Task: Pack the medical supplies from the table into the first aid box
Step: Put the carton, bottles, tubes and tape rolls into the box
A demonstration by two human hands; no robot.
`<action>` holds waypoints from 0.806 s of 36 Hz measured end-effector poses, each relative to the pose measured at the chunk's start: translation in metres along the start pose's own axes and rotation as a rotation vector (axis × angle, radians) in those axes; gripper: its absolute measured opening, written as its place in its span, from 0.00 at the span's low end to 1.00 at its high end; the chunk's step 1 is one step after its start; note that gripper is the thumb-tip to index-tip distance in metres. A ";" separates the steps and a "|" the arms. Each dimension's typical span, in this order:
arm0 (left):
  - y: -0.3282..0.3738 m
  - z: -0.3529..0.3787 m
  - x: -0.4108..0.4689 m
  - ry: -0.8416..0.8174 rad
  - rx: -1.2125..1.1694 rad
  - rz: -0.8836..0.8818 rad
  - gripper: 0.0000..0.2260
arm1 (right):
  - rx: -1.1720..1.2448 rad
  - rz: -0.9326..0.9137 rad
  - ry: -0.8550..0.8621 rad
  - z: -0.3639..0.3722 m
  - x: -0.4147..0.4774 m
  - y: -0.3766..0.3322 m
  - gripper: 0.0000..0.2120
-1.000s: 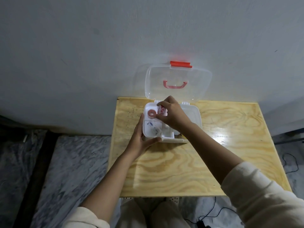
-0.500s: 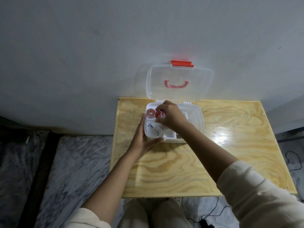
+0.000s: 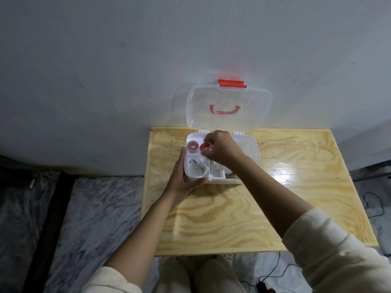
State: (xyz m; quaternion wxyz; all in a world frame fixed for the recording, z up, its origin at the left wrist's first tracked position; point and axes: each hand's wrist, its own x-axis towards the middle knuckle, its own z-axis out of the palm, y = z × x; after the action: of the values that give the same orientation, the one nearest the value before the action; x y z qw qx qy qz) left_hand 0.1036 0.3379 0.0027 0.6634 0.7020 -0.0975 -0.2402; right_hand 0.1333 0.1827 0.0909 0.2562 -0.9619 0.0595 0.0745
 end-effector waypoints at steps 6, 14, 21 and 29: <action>0.000 -0.001 -0.001 -0.013 -0.003 -0.005 0.43 | 0.036 0.029 -0.009 0.005 0.000 -0.001 0.09; -0.003 -0.001 0.001 -0.006 0.015 -0.034 0.48 | 0.040 0.018 0.045 0.009 0.001 -0.003 0.13; -0.003 -0.001 0.000 -0.020 0.030 0.009 0.43 | -0.011 -0.012 -0.030 0.003 0.003 -0.003 0.16; 0.001 -0.001 -0.004 -0.035 -0.024 0.020 0.41 | 0.058 -0.012 -0.079 -0.010 -0.002 -0.003 0.13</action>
State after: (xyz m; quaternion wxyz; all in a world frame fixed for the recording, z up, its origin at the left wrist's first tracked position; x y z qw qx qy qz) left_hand 0.1010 0.3400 0.0047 0.6722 0.6887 -0.1132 -0.2471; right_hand 0.1333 0.1808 0.1011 0.2866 -0.9507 0.0456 0.1092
